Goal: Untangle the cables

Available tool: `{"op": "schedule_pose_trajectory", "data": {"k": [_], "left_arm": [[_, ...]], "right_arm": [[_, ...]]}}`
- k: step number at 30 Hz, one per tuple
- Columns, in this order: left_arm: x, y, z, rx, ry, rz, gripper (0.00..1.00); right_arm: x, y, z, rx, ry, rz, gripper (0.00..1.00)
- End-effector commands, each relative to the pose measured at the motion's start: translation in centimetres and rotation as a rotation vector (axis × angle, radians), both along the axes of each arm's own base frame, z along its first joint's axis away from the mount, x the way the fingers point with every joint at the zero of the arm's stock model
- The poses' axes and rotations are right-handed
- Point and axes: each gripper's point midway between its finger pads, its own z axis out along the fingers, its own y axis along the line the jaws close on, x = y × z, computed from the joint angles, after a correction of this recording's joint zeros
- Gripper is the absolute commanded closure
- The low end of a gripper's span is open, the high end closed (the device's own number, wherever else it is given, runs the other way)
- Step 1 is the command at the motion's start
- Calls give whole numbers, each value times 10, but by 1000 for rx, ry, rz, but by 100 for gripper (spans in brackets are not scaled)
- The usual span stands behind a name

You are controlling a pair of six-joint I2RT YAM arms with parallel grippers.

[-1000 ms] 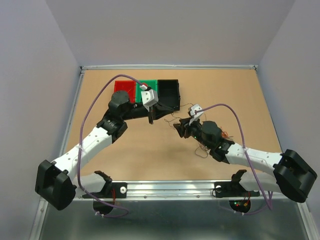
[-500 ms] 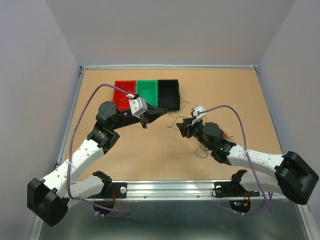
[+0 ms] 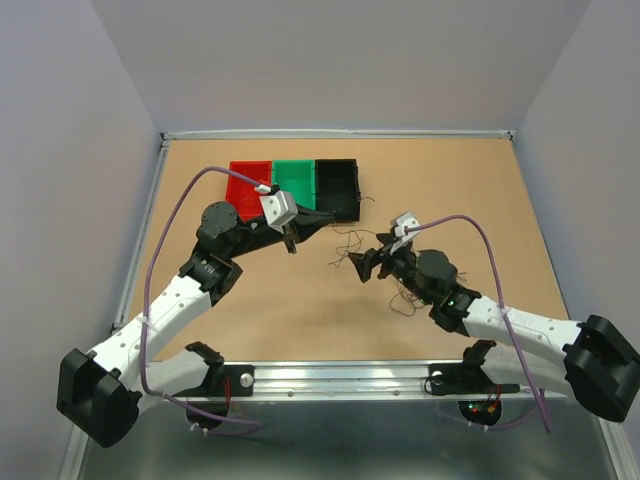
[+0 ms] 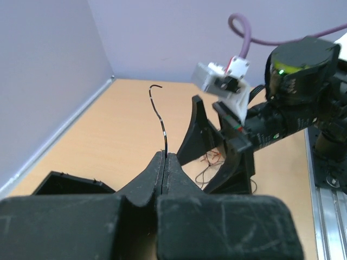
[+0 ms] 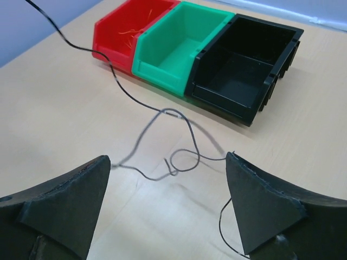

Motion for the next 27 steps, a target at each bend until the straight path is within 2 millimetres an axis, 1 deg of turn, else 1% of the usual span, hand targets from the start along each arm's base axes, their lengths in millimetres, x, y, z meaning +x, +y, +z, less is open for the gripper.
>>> {"op": "schedule_pose_trajectory", "data": {"k": [1,5,7,9,10,14,18,21,22,24,25,27], "left_arm": [[6,-2,15,-18,-55,10,100],[12,0,12,-9,-67,37,100],[12,0,13,-9,-69,38,100],[11,0,14,-10,-71,33,100],[11,0,13,-9,-70,35,100],[14,0,12,-9,-69,45,100],[14,-1,12,-8,-63,45,100],[14,0,12,-8,-67,45,100],[14,0,12,-8,-67,47,100],[12,0,13,-10,-67,40,100],[12,0,13,-10,-69,42,100],[12,1,13,-10,-70,42,100]], "right_arm": [[-15,-2,20,80,-55,45,8],[-22,-11,23,104,-45,32,9],[-24,-12,22,96,-28,36,18],[-27,-8,16,75,8,59,25],[-28,-5,15,68,18,73,27],[-32,14,12,50,46,166,37],[-34,27,15,71,58,219,37],[-24,34,10,71,86,194,37],[-16,34,6,67,99,157,37],[-6,34,3,63,111,114,37],[-2,35,-5,49,127,92,38],[11,31,-5,52,129,22,39]]}}
